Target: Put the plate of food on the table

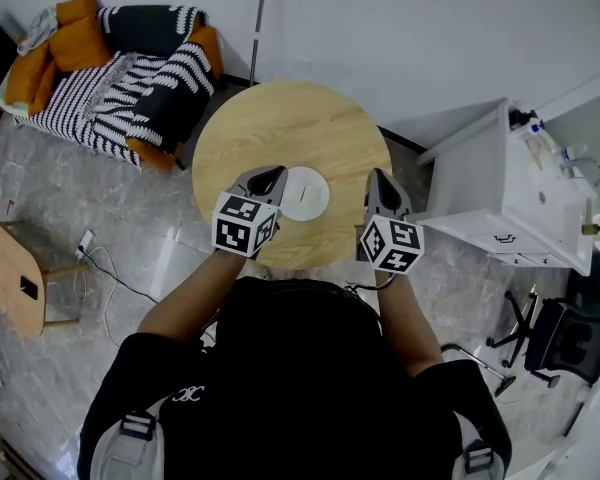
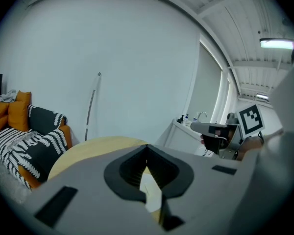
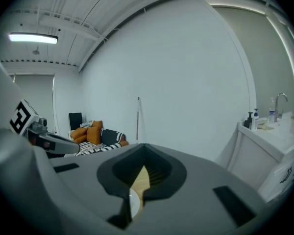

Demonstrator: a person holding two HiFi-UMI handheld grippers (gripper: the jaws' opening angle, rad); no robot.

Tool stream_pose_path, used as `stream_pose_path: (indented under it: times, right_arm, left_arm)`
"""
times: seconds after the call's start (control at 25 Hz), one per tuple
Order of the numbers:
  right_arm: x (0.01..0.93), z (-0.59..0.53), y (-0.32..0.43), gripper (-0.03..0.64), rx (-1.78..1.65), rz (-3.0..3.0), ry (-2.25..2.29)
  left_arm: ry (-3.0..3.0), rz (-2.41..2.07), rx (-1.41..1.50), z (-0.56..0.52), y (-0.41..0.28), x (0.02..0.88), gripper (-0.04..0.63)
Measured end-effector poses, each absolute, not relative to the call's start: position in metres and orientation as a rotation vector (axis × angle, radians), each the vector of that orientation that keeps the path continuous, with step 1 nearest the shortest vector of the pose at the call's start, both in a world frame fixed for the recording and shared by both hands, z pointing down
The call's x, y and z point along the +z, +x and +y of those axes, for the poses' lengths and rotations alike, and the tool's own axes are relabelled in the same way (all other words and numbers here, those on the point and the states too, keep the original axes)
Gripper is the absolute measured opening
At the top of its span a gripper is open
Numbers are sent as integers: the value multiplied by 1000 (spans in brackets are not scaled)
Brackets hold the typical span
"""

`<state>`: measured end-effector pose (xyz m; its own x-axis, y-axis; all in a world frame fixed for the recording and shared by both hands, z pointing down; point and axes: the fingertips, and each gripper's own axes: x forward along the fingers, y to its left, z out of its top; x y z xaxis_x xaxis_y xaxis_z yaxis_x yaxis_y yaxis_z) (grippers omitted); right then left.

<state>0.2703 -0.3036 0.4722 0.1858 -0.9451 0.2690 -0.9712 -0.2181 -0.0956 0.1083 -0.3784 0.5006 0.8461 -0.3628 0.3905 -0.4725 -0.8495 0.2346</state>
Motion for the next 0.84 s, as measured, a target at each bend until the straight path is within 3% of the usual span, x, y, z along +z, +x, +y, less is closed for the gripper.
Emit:
stream_pose_path:
  times: [0.84]
  right_arm:
    - [491,-298,286,8,488,-1859,2357]
  left_arm:
    - [2702,-612,517,-382,114,509,8]
